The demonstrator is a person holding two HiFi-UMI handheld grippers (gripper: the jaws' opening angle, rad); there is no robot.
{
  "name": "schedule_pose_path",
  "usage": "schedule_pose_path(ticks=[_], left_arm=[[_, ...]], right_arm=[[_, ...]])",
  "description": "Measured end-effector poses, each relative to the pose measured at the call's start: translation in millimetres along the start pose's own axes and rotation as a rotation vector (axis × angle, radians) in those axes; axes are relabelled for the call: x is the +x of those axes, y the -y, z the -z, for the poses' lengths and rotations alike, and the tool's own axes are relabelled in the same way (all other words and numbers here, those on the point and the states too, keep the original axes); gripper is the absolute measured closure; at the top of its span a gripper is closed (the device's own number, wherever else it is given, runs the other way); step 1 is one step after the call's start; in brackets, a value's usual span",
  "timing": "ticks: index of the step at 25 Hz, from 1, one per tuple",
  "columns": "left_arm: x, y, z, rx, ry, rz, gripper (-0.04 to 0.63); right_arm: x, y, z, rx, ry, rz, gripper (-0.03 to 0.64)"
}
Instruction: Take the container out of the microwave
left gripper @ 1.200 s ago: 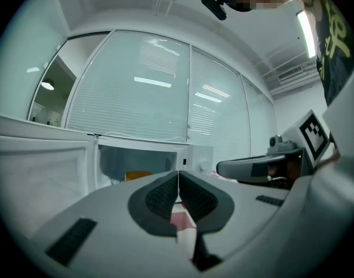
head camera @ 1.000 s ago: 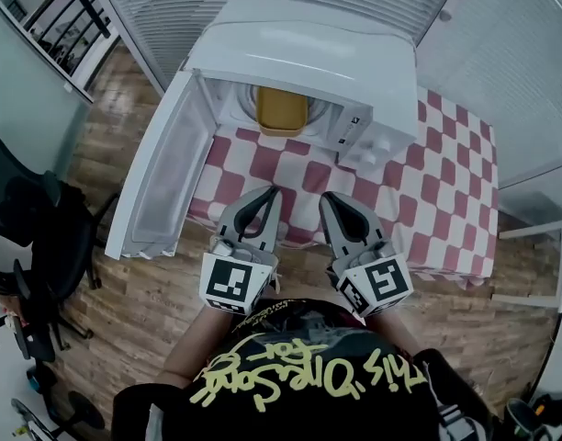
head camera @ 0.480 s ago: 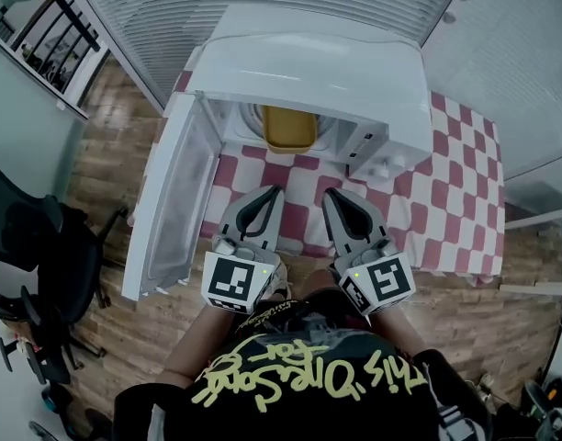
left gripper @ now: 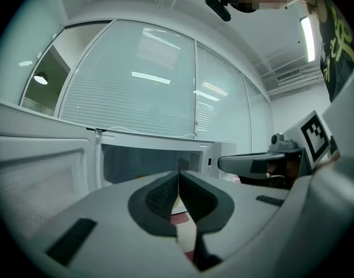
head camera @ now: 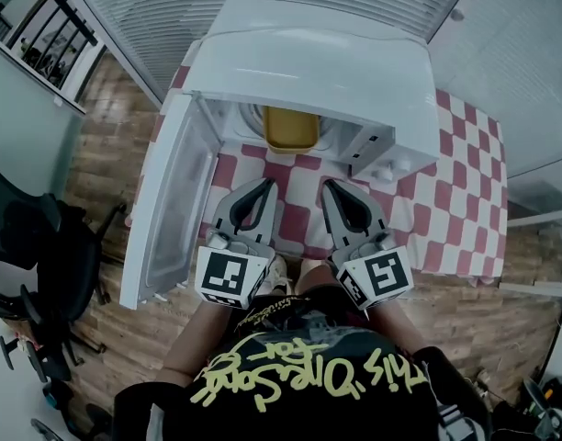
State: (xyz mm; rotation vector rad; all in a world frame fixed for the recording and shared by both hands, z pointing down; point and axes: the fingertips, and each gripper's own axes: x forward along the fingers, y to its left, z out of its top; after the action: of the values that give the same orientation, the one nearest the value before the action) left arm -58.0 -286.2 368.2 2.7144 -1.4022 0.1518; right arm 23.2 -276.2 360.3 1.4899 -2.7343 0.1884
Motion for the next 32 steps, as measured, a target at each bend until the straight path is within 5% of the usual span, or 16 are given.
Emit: schedule_pose_path(ticks=[16, 24, 32], left_arm=[[12, -20, 13, 0.018, -0.027, -0.036, 0.584], [16, -32, 14, 0.021, -0.02, -0.061, 0.579], [23, -37, 28, 0.031, -0.015, -0.056, 0.499]], right_arm=[[22, 22, 15, 0.012, -0.015, 0.029, 0.603], [33, 23, 26, -0.001, -0.056, -0.002, 0.508], [44, 28, 43, -0.007, -0.097, -0.01, 0.46]])
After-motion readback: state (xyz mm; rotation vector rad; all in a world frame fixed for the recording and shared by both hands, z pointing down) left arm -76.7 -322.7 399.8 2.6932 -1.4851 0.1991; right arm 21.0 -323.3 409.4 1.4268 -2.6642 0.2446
